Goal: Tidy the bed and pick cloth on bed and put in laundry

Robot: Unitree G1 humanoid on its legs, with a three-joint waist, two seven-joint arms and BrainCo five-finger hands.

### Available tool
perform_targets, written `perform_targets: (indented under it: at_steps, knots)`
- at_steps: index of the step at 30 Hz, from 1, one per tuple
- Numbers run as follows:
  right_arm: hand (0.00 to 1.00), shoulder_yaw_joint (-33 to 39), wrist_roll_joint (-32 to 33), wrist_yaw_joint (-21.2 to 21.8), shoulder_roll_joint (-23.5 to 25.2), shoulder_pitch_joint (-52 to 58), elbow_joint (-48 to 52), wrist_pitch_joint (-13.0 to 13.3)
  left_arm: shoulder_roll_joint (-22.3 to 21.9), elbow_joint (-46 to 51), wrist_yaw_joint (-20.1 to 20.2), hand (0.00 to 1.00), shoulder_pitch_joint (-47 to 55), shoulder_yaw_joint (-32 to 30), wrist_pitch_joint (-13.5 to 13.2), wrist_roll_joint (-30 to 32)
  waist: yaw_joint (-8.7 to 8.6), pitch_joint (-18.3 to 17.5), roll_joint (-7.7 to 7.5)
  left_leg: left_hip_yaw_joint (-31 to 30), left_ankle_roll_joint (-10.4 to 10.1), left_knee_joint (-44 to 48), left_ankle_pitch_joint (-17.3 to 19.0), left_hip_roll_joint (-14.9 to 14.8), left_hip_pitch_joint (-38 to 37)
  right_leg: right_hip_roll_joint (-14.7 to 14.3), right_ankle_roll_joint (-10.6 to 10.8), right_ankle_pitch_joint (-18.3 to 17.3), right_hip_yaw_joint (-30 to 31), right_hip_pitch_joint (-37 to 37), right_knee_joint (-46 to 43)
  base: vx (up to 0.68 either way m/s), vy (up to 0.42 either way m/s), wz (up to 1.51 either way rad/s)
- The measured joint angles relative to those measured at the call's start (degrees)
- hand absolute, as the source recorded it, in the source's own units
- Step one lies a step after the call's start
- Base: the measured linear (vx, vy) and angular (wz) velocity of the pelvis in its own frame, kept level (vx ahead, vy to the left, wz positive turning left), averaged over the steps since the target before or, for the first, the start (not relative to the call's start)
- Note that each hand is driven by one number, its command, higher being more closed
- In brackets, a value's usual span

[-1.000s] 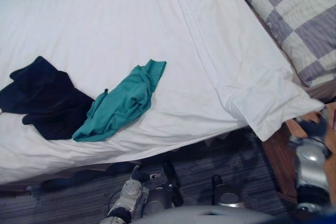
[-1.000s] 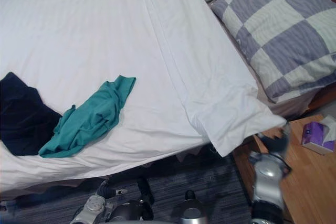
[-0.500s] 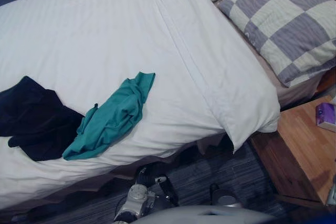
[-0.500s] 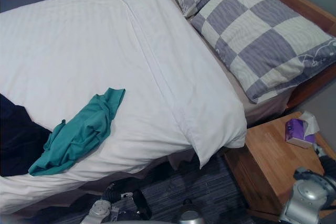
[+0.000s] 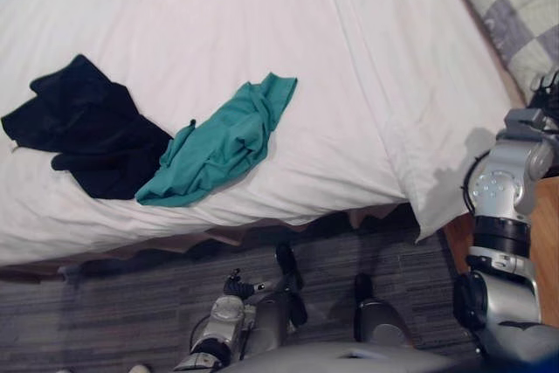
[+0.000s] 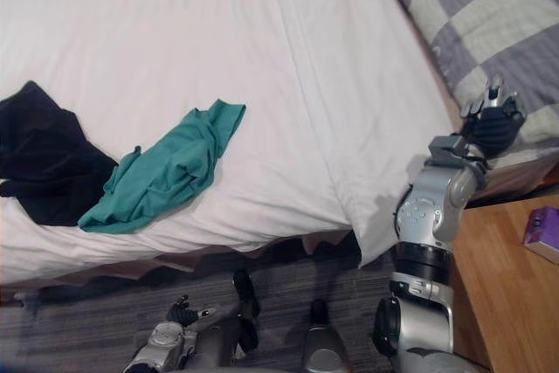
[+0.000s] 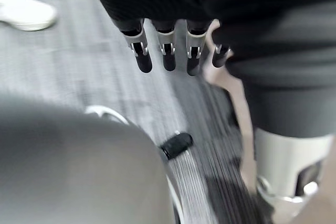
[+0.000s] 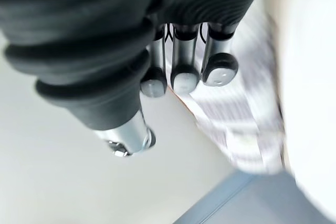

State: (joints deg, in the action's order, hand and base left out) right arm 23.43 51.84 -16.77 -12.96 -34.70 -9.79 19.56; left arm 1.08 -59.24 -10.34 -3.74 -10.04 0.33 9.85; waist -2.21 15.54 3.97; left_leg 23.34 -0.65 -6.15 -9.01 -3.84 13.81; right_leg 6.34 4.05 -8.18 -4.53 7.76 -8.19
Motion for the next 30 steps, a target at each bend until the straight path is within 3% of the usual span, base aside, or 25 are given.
perform_targets:
  at_steps: [6,8,11,15,17,18,23,27,30]
  knots:
    - [1.00,3.00,10.51,1.33,1.76,-6.81,-0.43,5.27,-0.82,3.35,0.01,0.00,-0.27,-1.88,-2.03,-3.69,1.82,4.08,2.39,-0.24,1.01,0.32,-2.10,0.96,5.59,1.11,-0.03,-2.50,-1.08,7.21,-4.81,0.05,0.008,0.14]
    - [1.00,3.99,10.92,1.37,1.73,-8.31,-3.01,5.90,-1.01,4.24,0.00,0.00,-0.22,-1.94,-2.51,-4.35,2.41,4.93,3.11,-0.01,0.14,0.34,-3.59,1.06,7.83,1.36,-0.44,-3.25,-1.47,10.12,-7.01,0.02,-0.047,0.29]
    - [1.00,5.15,10.93,1.40,2.12,-8.93,-8.02,5.33,-2.21,5.36,0.02,0.00,-0.74,-3.69,-3.55,-5.90,3.74,6.16,3.92,1.15,-3.72,0.34,-6.78,0.70,11.90,1.38,-0.92,-3.57,-1.62,14.60,-8.87,0.00,-0.093,0.19]
    - [1.00,5.52,9.94,5.28,3.31,-9.02,-6.37,4.51,-3.53,6.36,0.17,0.00,-1.38,-5.24,-4.16,-7.29,4.39,6.91,5.06,2.78,-3.45,0.32,-7.97,-0.36,15.39,0.80,-1.54,-3.93,-1.03,19.99,-11.47,-0.04,-0.072,-0.12]
    - [1.00,5.40,9.58,8.19,2.93,-9.12,-6.25,3.85,-4.81,6.55,0.71,0.00,-2.07,-8.16,-4.72,-9.05,4.39,7.03,5.30,4.72,-3.23,0.33,-5.92,-1.12,17.03,0.26,-1.87,-4.16,-0.75,22.74,-12.72,-0.04,0.004,-0.24]
    - [1.00,5.35,9.50,9.67,2.94,-9.08,-6.25,3.36,-5.14,6.49,1.07,0.00,-2.19,-9.34,-4.77,-9.31,4.30,7.17,5.42,6.14,-1.38,0.36,-2.98,-1.77,17.27,-0.33,-1.91,-4.56,-0.61,23.65,-13.42,-0.02,0.055,-0.23]
    - [1.00,7.53,5.55,13.14,3.47,-4.60,-7.10,0.06,-4.66,6.12,2.91,0.00,-2.67,-13.45,-4.65,-11.61,3.13,7.48,1.68,8.17,0.25,0.38,-2.21,-0.89,16.43,0.42,-1.37,-5.02,0.90,23.43,-13.53,0.02,0.052,-0.09]
    - [1.00,11.23,5.45,14.23,5.24,2.33,-9.85,-2.32,-3.89,6.00,3.94,0.00,-2.65,-15.26,-4.49,-11.67,2.40,6.68,-1.97,8.96,1.89,0.38,-2.18,-0.80,12.79,0.37,-1.37,-5.01,1.06,18.88,-11.22,0.07,0.013,-0.07]
    - [1.00,14.04,5.86,14.21,6.28,7.76,-13.11,-3.65,-3.54,5.87,4.18,0.00,-2.60,-15.15,-4.47,-11.58,1.35,5.42,-4.21,9.37,1.91,0.37,-1.53,-0.77,10.30,0.32,-1.38,-4.99,1.01,15.47,-9.30,0.08,-0.009,-0.04]
